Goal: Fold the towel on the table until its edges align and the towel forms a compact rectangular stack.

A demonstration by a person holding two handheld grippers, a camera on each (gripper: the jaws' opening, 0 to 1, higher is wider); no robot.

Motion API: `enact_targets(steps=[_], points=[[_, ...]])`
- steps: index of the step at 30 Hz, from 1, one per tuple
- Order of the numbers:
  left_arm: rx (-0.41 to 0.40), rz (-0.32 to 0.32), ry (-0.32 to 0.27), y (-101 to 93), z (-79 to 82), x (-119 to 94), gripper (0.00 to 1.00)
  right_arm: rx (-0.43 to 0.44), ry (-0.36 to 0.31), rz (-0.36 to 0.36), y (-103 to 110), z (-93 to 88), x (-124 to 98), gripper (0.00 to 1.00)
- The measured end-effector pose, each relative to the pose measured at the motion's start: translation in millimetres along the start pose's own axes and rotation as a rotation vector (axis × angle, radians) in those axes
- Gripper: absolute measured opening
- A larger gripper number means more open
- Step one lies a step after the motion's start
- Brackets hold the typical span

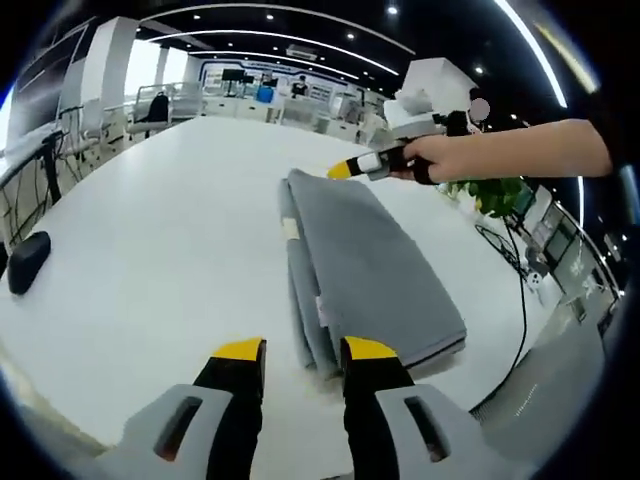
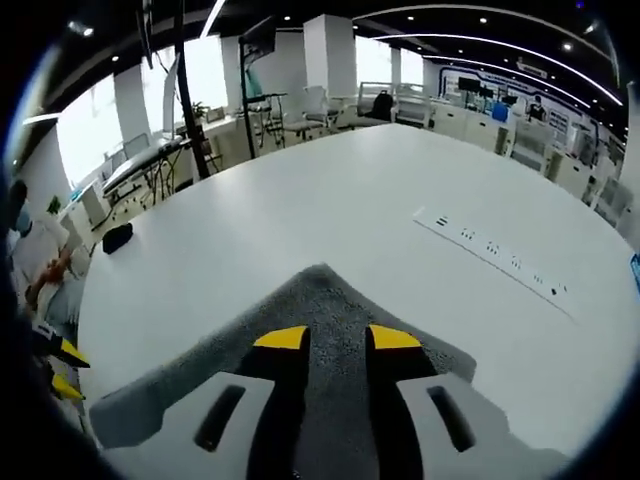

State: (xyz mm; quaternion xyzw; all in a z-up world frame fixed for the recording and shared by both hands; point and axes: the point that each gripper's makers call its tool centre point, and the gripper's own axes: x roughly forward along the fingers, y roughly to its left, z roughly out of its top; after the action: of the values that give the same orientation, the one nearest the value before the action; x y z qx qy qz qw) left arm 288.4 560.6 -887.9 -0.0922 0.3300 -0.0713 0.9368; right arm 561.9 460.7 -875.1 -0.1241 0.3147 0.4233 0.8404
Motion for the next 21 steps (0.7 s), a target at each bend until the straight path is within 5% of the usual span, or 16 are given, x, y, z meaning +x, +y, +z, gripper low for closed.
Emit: enact_targets(steps=[7, 12, 21], points=[[0.037, -0.011, 0.022, 16.8, 15.4, 13.4, 0.33, 0.021, 0.015, -0.017, -10.3, -19.8, -17.8, 0.24], [0.079, 0.015, 0.005, 26.6, 37.1, 30.2, 0.53, 0.036, 0.034, -0.034, -13.6, -40.0, -31.7, 0.33], [0.165, -0.053, 0.003, 10.4, 64.6, 61.0, 0.55, 0.139, 0.027, -0.071, -23.7, -69.2, -57.2, 0.39]])
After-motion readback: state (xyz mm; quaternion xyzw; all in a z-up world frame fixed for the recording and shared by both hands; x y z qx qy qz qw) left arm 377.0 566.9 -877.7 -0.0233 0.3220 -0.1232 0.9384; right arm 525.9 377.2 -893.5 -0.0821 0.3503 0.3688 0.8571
